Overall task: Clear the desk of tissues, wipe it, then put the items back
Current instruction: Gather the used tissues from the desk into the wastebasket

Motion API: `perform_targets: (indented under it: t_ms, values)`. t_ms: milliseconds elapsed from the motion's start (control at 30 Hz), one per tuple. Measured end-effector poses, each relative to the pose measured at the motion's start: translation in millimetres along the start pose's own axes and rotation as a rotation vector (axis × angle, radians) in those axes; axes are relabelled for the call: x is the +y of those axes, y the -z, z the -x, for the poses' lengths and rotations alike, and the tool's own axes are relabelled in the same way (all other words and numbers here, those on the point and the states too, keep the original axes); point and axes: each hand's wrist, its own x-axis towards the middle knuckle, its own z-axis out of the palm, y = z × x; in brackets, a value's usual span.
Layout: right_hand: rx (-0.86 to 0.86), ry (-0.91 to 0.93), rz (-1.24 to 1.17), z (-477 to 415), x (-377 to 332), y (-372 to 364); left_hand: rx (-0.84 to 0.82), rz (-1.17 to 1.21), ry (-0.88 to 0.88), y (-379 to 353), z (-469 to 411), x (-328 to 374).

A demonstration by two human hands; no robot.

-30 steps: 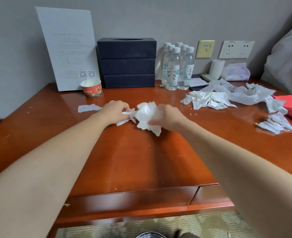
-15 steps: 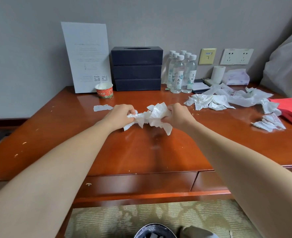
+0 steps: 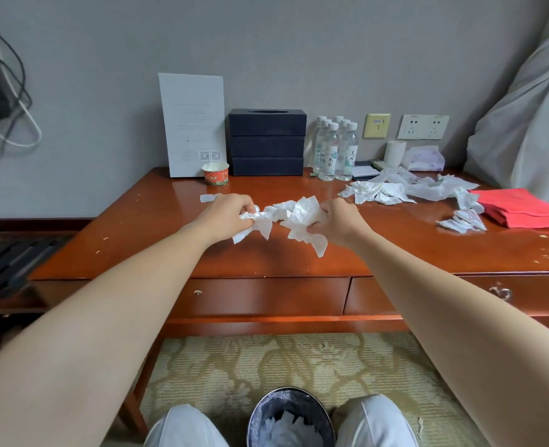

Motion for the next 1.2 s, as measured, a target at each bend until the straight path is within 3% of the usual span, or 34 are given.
perform_targets:
  t_ms: [333, 600, 1200]
  values:
    - [-0.035, -0.03, 0.028, 90.3, 25.5, -21.9, -0.039, 0.038, -0.037, -34.4, 90.0, 31.2]
    - [-0.143, -0.097, 0.045, 152.8, 72.3, -72.2, -0.131, 0.103, -0.025, -112.8, 157.0, 32.7]
    - [-0.444, -0.356, 0.02, 153.4, 186.6, -231.3, -0.467, 0.27, 0.228, -297.5, 191.8, -27.7]
